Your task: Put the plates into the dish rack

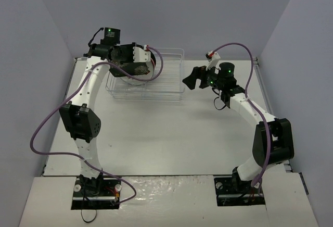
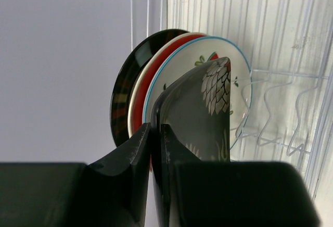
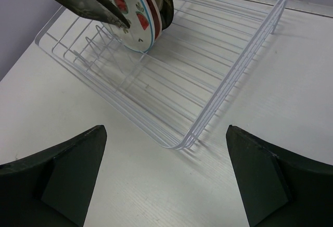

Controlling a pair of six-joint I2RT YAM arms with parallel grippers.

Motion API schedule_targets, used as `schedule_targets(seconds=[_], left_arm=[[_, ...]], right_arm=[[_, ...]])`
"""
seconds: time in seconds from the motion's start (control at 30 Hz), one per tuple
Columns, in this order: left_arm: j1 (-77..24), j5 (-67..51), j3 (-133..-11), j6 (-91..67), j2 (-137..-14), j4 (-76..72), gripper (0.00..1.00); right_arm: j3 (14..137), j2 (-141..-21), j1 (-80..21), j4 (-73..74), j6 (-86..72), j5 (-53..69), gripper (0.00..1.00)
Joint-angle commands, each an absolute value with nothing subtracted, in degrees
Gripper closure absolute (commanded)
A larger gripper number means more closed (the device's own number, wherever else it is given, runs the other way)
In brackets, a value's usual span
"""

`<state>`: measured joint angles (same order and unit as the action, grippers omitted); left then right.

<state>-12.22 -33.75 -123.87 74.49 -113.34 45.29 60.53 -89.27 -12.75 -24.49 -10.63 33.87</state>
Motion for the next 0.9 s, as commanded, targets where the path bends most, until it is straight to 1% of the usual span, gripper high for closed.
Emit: schedule_targets(seconds=[0.0,0.3,0.47,0.63,0.87], left_arm=[[-14.28,-33.57,-128.94,81.7,-109.86,43.01,1.0],[-15.97,-29.98,-126.36,83.36,-109.67,44.04,1.0],[-16.17,-26.36,-125.56,81.26,-108.96,40.58,1.0],[-16.35,-25.91,-127.9,79.22,-107.17,40.79,1.0],[-16.56,-26.25,-127.77,78.33,-106.0,39.97,1.0]], right_arm=[[61.8,-87.88,-11.66,-27.91,-11.14,34.28,0.04],[60.01,-87.25,-10.62,-29.48,-12.52,34.1,0.03],[59.81,-87.54,-10.11,-30.14,-13.04,34.58,0.03],[59.43,-87.52,-10.11,-31.01,-13.52,35.66,0.03],[59.15,-87.68,-10.11,-32.0,-14.39,36.77,0.03]])
